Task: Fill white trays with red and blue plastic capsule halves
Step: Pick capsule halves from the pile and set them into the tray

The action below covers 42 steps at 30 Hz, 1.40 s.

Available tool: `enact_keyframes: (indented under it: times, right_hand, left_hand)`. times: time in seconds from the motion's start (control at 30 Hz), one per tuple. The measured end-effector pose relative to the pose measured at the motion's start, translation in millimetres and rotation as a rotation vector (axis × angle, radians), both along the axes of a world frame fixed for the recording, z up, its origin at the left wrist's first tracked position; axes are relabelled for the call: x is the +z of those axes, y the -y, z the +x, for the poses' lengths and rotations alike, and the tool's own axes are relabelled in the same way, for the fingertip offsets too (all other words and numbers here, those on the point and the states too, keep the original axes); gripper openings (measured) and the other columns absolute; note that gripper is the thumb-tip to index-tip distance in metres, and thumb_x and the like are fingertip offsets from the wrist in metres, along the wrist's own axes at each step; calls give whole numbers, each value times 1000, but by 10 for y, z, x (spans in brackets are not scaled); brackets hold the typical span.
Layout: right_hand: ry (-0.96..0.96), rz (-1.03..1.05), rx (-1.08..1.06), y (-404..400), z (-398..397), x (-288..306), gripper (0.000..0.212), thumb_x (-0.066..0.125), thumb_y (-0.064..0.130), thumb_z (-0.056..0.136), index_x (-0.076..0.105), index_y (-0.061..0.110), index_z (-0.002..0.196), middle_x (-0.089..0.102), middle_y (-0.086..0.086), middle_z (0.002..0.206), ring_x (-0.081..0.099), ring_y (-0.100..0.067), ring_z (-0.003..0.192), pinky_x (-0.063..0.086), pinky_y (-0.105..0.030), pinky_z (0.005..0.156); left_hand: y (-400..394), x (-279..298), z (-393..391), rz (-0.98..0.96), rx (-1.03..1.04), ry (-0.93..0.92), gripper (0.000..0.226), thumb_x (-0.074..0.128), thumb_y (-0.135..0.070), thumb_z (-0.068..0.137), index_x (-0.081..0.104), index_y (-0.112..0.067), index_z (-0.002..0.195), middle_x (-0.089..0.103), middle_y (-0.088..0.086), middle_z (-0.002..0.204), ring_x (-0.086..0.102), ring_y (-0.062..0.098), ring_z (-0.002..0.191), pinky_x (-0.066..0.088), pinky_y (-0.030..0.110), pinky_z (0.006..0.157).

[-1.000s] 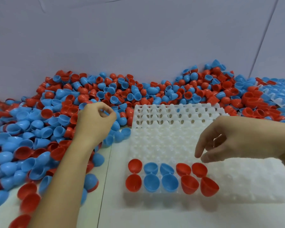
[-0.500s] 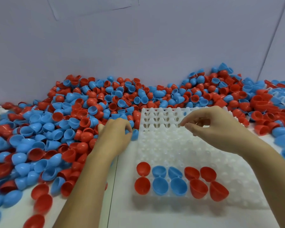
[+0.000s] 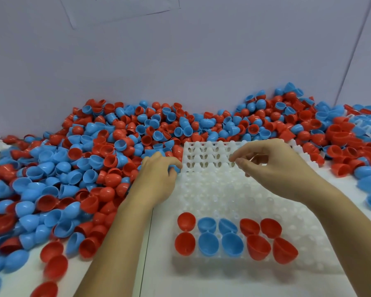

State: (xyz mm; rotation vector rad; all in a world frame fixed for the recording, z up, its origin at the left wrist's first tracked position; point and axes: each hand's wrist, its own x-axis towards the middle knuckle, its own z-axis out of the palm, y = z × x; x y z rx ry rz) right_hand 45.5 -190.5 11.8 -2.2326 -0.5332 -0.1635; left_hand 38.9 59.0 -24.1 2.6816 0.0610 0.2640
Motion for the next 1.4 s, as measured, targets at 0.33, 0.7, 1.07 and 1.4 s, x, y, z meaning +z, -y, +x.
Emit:
enact_keyframes:
  times: [0.33, 0.7, 1.07, 1.4]
  right_hand:
    - [-2, 85, -15, -28, 15, -2, 22, 55, 18, 100, 71, 34, 100, 70, 14, 82, 66, 4, 76, 48, -6, 59]
    - [108, 217, 101, -156, -56, 39, 25, 65, 8, 94, 74, 31, 98, 72, 17, 89, 68, -1, 87, 54, -13, 71]
    - [162, -68, 77, -46, -112, 97, 27, 69, 5, 89, 77, 27, 102, 67, 22, 87, 62, -1, 83, 51, -10, 70]
    - [-185, -334, 19, 450, -411, 345, 20, 72, 23, 89, 63, 40, 82, 69, 24, 67, 67, 4, 64, 50, -13, 51]
  left_hand:
    - [106, 293, -48, -844, -28, 249, 21, 54, -7, 100, 66, -23, 108, 68, -5, 110, 64, 11, 107, 57, 30, 88]
    - [322, 364, -193, -970, -447, 72, 34, 56, 0, 99, 54, -20, 126, 75, -1, 116, 68, 16, 113, 56, 23, 88]
    - [514, 293, -173, -1118, -506, -52, 31, 56, -5, 99, 55, -16, 128, 75, 8, 115, 70, 23, 112, 56, 31, 97]
    - [397, 160, -321, -1172, -228, 43, 19, 62, -11, 97, 63, -15, 116, 78, 7, 102, 73, 21, 101, 55, 33, 89]
